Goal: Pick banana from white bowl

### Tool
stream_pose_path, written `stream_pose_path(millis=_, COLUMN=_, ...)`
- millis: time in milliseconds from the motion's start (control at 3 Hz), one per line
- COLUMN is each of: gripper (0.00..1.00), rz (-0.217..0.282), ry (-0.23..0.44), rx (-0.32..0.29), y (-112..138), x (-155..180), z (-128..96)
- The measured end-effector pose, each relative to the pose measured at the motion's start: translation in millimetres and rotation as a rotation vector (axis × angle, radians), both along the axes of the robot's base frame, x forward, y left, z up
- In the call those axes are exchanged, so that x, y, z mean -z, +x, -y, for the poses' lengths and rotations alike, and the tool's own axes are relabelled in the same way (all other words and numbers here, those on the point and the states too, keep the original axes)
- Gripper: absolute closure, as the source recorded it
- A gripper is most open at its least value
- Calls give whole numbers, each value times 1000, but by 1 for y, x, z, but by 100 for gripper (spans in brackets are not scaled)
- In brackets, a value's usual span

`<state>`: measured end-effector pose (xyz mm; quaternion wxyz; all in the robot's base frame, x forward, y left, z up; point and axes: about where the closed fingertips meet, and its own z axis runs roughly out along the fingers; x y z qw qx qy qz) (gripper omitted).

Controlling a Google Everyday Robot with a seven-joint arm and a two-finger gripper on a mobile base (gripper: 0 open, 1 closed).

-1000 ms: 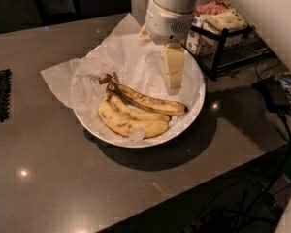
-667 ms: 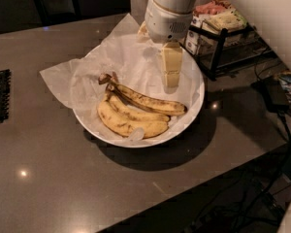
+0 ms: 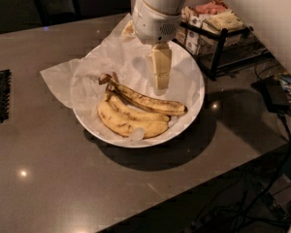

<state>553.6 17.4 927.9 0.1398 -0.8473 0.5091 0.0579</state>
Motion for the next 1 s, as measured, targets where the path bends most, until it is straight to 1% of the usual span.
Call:
stream_pose_path(millis=333, gripper=0, rz=-8, ry=37, rx=-85, y=-3, x=1, z=-23)
stream_pose_path(millis=667, gripper=0, rz=-8, ry=37, rx=-85, y=-3, x=1, z=-23)
stream_pose_path(millis=1000, gripper=0, rz=-20, ry=15, rx=-119, y=-17, x=3, z=-6)
